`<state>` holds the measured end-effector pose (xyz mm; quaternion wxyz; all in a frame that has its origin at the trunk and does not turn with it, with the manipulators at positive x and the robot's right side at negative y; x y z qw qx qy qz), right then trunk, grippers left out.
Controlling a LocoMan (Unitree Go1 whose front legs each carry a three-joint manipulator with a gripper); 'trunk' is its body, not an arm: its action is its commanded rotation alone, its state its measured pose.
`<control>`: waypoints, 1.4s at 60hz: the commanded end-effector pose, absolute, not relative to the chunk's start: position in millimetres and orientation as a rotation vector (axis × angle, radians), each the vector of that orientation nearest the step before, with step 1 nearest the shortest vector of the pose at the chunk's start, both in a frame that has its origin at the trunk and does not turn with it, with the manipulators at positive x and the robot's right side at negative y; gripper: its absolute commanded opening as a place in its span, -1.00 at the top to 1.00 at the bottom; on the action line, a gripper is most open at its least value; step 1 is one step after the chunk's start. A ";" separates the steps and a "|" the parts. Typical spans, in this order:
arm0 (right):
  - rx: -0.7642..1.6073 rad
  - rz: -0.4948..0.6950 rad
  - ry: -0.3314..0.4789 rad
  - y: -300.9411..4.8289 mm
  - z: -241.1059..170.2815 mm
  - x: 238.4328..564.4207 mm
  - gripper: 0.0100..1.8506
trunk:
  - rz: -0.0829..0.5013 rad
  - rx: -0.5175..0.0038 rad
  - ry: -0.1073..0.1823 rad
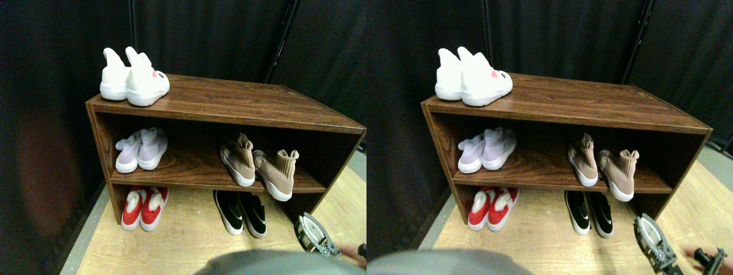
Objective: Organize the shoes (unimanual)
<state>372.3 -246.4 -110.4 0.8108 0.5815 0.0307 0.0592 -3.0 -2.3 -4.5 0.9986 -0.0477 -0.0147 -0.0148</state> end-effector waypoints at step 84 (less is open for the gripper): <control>1.275 0.015 0.039 -221.7 -85.3 430.0 -0.72 | -0.007 -0.120 -0.041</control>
